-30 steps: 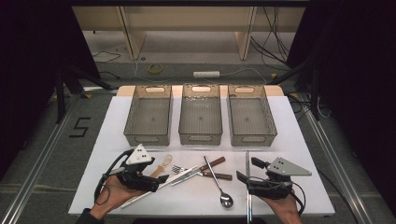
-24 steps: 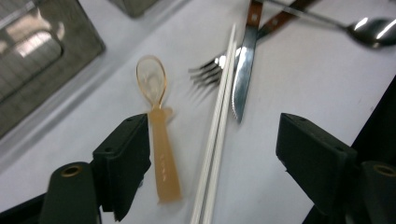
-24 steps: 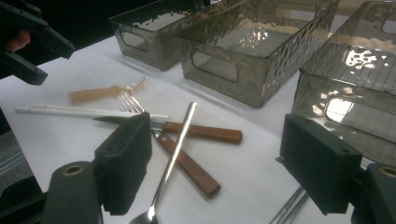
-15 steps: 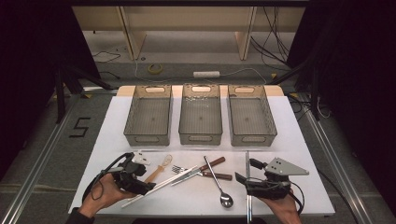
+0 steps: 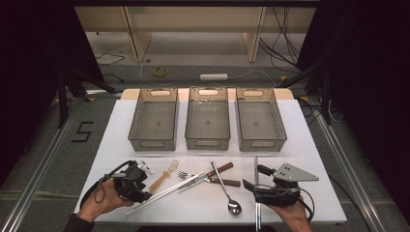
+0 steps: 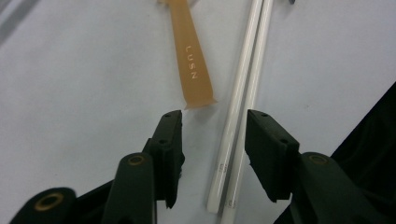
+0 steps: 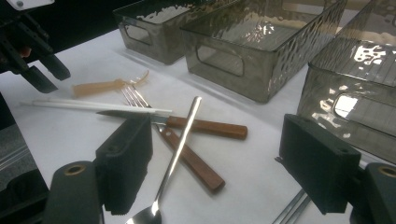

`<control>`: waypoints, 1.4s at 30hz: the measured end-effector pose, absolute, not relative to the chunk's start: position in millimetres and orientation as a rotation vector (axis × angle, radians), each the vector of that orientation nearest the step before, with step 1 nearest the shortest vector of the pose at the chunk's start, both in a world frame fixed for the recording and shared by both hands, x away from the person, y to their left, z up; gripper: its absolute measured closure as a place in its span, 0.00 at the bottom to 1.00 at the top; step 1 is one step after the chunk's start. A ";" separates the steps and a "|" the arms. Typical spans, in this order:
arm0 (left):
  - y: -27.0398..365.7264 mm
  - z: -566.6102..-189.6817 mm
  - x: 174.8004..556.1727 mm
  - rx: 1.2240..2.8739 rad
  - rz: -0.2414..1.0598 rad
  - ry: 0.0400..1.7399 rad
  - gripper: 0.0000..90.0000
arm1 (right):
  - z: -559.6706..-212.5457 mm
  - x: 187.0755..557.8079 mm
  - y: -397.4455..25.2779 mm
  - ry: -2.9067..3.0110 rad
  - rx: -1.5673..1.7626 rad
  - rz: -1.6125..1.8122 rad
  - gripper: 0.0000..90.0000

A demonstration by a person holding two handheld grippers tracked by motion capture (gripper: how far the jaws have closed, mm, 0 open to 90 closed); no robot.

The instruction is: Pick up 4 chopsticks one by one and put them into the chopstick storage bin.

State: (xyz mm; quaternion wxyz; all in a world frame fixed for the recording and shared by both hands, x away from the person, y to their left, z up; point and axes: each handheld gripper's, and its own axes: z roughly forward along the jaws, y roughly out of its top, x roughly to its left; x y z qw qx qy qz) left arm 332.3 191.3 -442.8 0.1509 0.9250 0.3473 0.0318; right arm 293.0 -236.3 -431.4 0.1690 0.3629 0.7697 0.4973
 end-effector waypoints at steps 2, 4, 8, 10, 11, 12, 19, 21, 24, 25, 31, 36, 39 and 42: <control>191.4 -444.6 332.2 2.668 0.087 0.992 0.65 | -431.4 293.0 -236.4 2.188 1.031 1.413 0.30; 191.2 -446.1 331.8 2.682 0.088 0.988 0.69 | -431.4 293.1 -236.3 2.191 1.033 1.414 0.30; 190.4 -448.5 331.3 2.714 0.078 0.962 0.72 | -431.5 293.1 -236.3 2.190 1.035 1.415 0.30; 189.8 -449.9 331.0 2.725 0.074 0.958 0.74 | -431.4 293.1 -236.3 2.191 1.034 1.417 0.30; 189.6 -450.3 330.8 2.728 0.075 0.958 0.74 | -431.4 293.0 -236.3 2.191 1.034 1.417 0.30; 189.3 -451.1 330.6 2.726 0.074 0.961 0.75 | -431.4 293.0 -236.4 2.191 1.034 1.417 0.30; 186.7 -455.2 330.3 2.763 0.057 0.934 0.79 | -431.4 293.2 -236.3 2.193 1.037 1.419 0.30; 186.2 -455.7 330.2 2.773 0.056 0.925 0.81 | -431.3 293.1 -236.4 2.196 1.034 1.418 0.30; 185.4 -456.5 330.3 2.778 0.053 0.917 0.82 | -431.4 293.2 -236.4 2.194 1.036 1.419 0.30; 185.0 -457.2 330.2 2.777 0.054 0.918 0.82 | -431.3 293.2 -236.4 2.194 1.036 1.418 0.30; 183.7 -459.3 330.2 2.789 0.048 0.908 0.84 | -431.2 293.2 -236.5 2.195 1.036 1.418 0.30; 181.7 -461.5 330.8 2.805 0.047 0.892 0.84 | -431.0 293.2 -236.5 2.196 1.036 1.417 0.30; 180.8 -461.4 330.9 2.798 0.056 0.884 0.86 | -431.1 293.3 -236.6 2.196 1.036 1.416 0.30; 179.5 -461.7 330.8 2.813 0.061 0.873 0.87 | -431.2 293.4 -236.4 2.199 1.037 1.415 0.30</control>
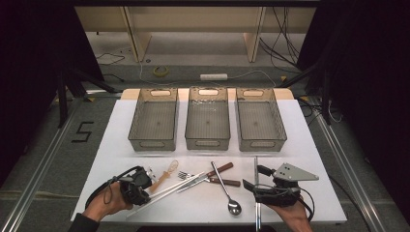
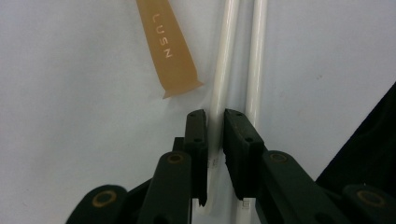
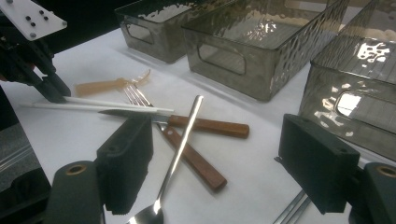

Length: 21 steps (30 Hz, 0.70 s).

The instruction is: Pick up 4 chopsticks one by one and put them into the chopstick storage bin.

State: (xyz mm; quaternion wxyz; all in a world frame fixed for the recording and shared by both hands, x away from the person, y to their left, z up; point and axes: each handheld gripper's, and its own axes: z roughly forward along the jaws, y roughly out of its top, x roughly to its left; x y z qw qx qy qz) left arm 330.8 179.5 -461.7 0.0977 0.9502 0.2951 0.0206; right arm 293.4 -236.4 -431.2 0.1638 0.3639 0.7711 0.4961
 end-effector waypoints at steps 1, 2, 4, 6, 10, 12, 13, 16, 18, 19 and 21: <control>179.0 -461.7 330.5 2.815 0.066 0.870 0.87 | -431.2 293.4 -236.4 2.199 1.037 1.415 0.30; 178.5 -461.8 330.3 2.818 0.075 0.863 0.88 | -431.3 293.5 -236.3 2.199 1.037 1.413 0.30; 177.8 -461.7 329.9 2.831 0.078 0.843 0.88 | -431.4 293.6 -236.2 2.200 1.039 1.412 0.30; 177.0 -461.9 329.0 2.830 0.085 0.838 0.89 | -431.4 293.7 -236.2 2.202 1.040 1.411 0.30; 176.6 -462.3 327.8 2.833 0.093 0.811 0.91 | -431.5 293.5 -235.7 2.203 1.037 1.409 0.30; 176.5 -462.0 327.6 2.841 0.094 0.796 0.91 | -431.6 293.5 -235.5 2.205 1.035 1.407 0.30; 176.9 -461.4 328.0 2.851 0.094 0.784 0.91 | -431.7 293.7 -235.5 2.205 1.036 1.407 0.30; 177.3 -461.4 327.7 2.847 0.096 0.776 0.92 | -431.6 293.7 -235.8 2.205 1.036 1.408 0.30; 177.1 -461.7 326.7 2.840 0.100 0.779 0.92 | -431.6 293.7 -235.8 2.205 1.036 1.407 0.30; 177.3 -461.4 326.7 2.835 0.102 0.775 0.92 | -431.6 293.7 -235.8 2.206 1.036 1.407 0.31; 177.8 -460.8 326.8 2.823 0.105 0.777 0.92 | -431.7 293.9 -235.6 2.206 1.036 1.405 0.31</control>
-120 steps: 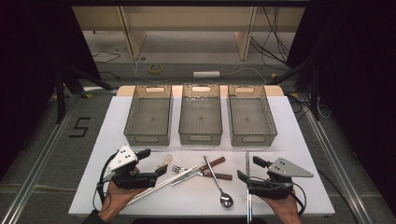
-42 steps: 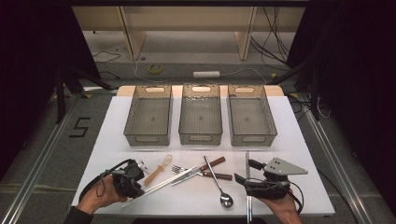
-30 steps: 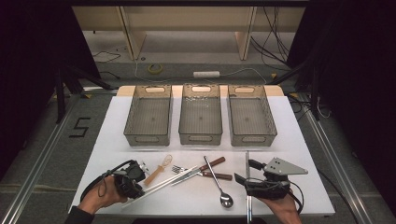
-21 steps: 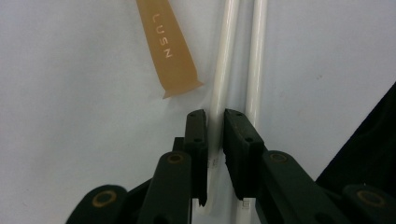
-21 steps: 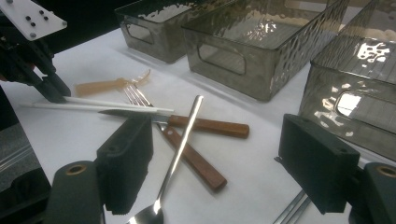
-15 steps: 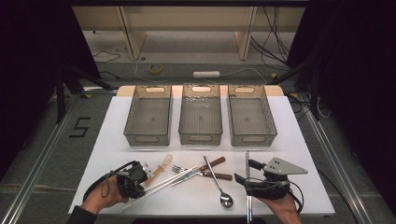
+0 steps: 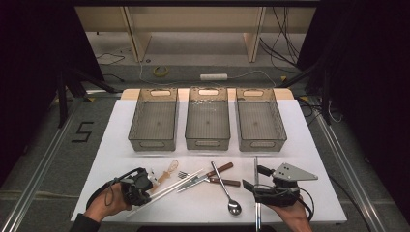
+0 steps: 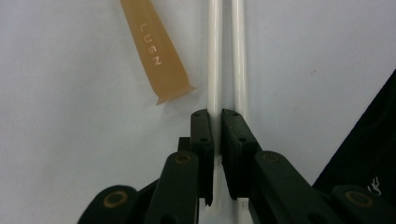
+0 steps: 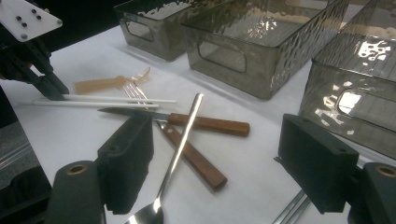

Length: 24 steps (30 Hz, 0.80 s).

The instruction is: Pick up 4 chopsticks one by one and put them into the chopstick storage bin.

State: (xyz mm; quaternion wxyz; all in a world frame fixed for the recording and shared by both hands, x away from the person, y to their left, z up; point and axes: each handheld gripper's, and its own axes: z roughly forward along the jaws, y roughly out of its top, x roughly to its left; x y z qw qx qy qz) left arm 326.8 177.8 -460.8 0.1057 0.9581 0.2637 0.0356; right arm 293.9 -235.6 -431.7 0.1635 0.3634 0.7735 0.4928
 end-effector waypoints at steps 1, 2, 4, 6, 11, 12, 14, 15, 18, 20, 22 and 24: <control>178.2 -460.1 326.7 2.820 0.110 0.776 0.93 | -431.6 293.8 -235.5 2.204 1.039 1.405 0.31; 178.8 -458.9 326.7 2.816 0.105 0.772 0.93 | -431.6 293.8 -235.6 2.206 1.036 1.405 0.31; 179.4 -456.8 325.7 2.807 0.102 0.774 0.93 | -431.5 293.7 -235.8 2.206 1.036 1.406 0.31; 179.4 -454.9 325.1 2.799 0.113 0.775 0.93 | -431.6 293.8 -235.8 2.207 1.037 1.406 0.31; 180.0 -447.3 324.3 2.771 0.125 0.776 0.93 | -431.7 293.8 -235.5 2.206 1.038 1.405 0.31; 179.8 -445.0 324.0 2.759 0.140 0.776 0.93 | -431.7 293.8 -235.5 2.206 1.038 1.405 0.31; 179.6 -440.8 323.9 2.739 0.141 0.776 0.93 | -431.6 293.8 -235.8 2.206 1.036 1.406 0.31; 179.5 -439.4 323.5 2.726 0.150 0.778 0.93 | -431.4 293.7 -235.7 2.203 1.037 1.409 0.31; 179.0 -434.7 322.9 2.689 0.166 0.786 0.93 | -431.2 293.2 -236.0 2.200 1.036 1.413 0.31; 179.7 -431.1 323.5 2.656 0.176 0.790 0.93 | -431.2 293.3 -236.0 2.200 1.034 1.410 0.31; 180.7 -427.9 324.0 2.606 0.193 0.809 0.93 | -431.1 293.2 -236.2 2.197 1.037 1.407 0.30; 181.6 -424.7 323.9 2.565 0.201 0.822 0.93 | -431.0 293.3 -236.5 2.193 1.038 1.410 0.30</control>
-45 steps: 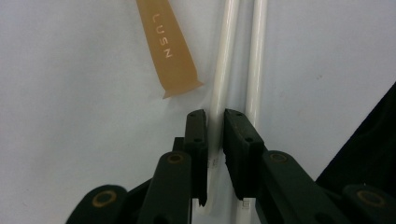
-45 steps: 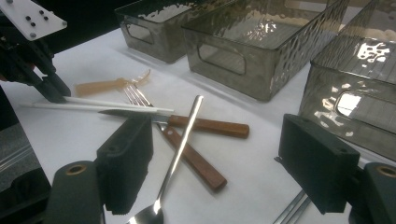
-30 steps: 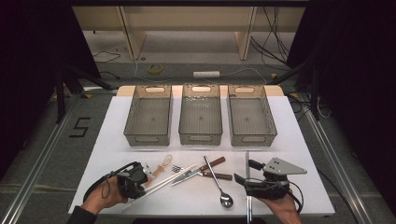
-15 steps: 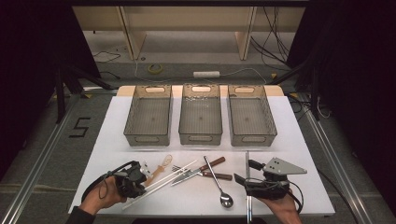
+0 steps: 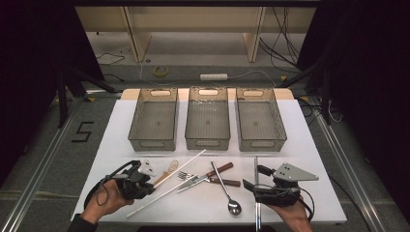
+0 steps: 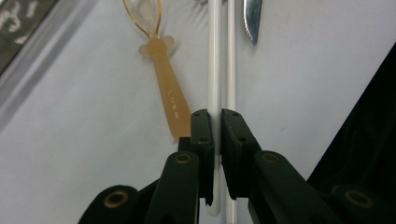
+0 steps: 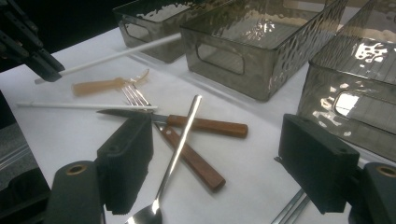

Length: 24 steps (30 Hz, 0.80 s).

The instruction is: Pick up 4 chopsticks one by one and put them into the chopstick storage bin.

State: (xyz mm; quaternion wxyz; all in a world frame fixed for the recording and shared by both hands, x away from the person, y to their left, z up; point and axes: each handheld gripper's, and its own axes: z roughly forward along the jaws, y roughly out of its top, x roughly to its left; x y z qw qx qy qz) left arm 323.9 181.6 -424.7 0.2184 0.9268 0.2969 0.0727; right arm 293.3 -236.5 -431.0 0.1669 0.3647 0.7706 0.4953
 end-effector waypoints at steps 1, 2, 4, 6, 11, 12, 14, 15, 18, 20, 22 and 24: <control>182.1 -422.9 324.1 2.550 0.202 0.825 0.93 | -431.0 293.3 -236.5 2.193 1.037 1.412 0.30; 182.3 -421.4 324.2 2.539 0.198 0.822 0.93 | -430.9 293.2 -236.5 2.192 1.037 1.414 0.30; 181.9 -419.3 324.8 2.524 0.199 0.818 0.93 | -431.0 293.2 -236.6 2.191 1.037 1.415 0.30; 181.2 -417.6 325.6 2.505 0.202 0.827 0.93 | -431.1 293.2 -236.7 2.191 1.038 1.416 0.30; 182.9 -411.4 331.2 2.447 0.216 0.855 0.93 | -431.1 293.5 -237.7 2.187 1.046 1.417 0.30; 183.3 -409.8 332.7 2.436 0.224 0.863 0.93 | -431.2 293.6 -237.7 2.185 1.046 1.417 0.30; 184.2 -406.0 336.5 2.415 0.236 0.878 0.93 | -431.2 293.5 -237.7 2.185 1.046 1.417 0.30; 184.8 -404.0 338.8 2.400 0.239 0.885 0.93 | -431.2 293.4 -237.7 2.185 1.047 1.418 0.30; 185.9 -397.9 346.6 2.368 0.263 0.908 0.93 | -431.2 293.4 -237.8 2.185 1.048 1.420 0.30; 187.0 -393.7 352.2 2.356 0.275 0.919 0.93 | -430.9 293.2 -238.2 2.185 1.048 1.424 0.30; 188.3 -389.8 358.2 2.339 0.294 0.936 0.93 | -430.9 293.2 -238.4 2.184 1.048 1.426 0.30; 189.7 -385.9 364.2 2.325 0.302 0.945 0.93 | -431.2 293.5 -238.4 2.185 1.050 1.426 0.30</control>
